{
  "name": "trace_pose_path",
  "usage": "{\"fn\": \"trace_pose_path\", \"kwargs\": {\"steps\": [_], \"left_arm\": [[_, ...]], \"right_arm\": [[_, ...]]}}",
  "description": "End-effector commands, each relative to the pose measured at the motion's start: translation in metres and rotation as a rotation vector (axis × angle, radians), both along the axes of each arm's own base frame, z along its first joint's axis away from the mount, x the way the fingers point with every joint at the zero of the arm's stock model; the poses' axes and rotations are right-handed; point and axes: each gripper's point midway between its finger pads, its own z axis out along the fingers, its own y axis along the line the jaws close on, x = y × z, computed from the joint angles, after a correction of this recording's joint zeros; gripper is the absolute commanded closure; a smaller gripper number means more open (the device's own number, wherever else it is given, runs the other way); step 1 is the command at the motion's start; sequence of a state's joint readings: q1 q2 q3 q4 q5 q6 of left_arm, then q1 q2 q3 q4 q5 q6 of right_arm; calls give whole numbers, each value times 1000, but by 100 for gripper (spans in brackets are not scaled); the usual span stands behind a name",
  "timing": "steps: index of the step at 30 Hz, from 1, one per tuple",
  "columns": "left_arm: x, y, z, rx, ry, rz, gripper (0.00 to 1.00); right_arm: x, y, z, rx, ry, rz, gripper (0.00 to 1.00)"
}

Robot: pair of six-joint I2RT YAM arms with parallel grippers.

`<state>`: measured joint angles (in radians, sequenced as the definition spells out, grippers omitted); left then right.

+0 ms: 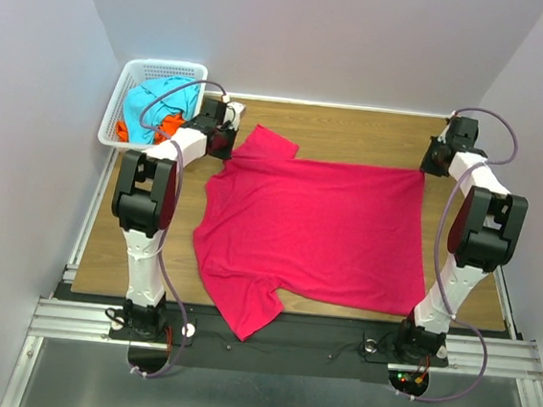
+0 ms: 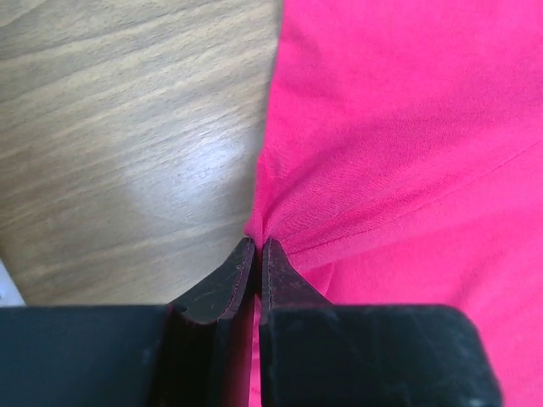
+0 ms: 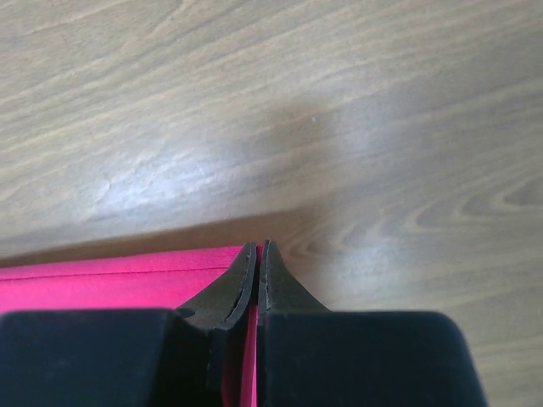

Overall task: Fold and stack the t-shirts
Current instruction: Fold the tshirt

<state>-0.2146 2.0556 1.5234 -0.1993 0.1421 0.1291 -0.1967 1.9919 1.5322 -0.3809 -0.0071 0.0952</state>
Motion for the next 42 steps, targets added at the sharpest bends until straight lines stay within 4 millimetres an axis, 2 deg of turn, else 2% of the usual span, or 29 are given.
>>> {"fn": "trace_pose_path", "kwargs": {"steps": [1,2,6,7,8,10,11,15,16,18,21,22,27,32,36,42], "left_arm": [[7,7,55,-20,-124,23,96],[6,7,57,-22,-125,22,96],[-1,6,68,-44,-142,27,96],[-3,5,63,-49,-133,27,96],[-5,5,70,-56,-148,29,95],[-11,6,68,-62,-144,35,96],[-13,6,74,-68,-154,34,96],[-29,8,72,-74,-142,38,95],[-35,10,66,-71,-127,41,96],[-40,12,72,-68,-138,48,95],[-51,14,69,-68,-126,59,96],[-55,15,69,-71,-124,62,95],[-68,19,65,-75,-102,89,96],[-84,20,52,-81,-60,102,96],[-92,21,41,-79,-39,109,95],[-98,21,25,-74,-15,109,96]], "right_arm": [[-4,-5,32,-21,-81,-38,99],[-6,-6,38,-22,-96,-41,99],[-14,-5,44,-22,-107,-52,99],[-16,-4,47,-20,-112,-53,99],[-20,-3,44,-18,-105,-50,99],[-24,-2,47,-14,-110,-58,99],[-28,-1,43,-14,-101,-60,99],[-42,3,41,2,-93,-77,99],[-45,3,42,2,-97,-82,99],[-54,2,42,-7,-94,-96,99],[-63,-2,47,-17,-105,-138,99],[-69,-2,42,-9,-95,-155,99],[-83,-1,53,-5,-126,-198,99],[-100,0,44,26,-115,-263,99],[-117,2,23,48,-74,-315,99],[-126,6,0,80,-31,-350,99]]}}
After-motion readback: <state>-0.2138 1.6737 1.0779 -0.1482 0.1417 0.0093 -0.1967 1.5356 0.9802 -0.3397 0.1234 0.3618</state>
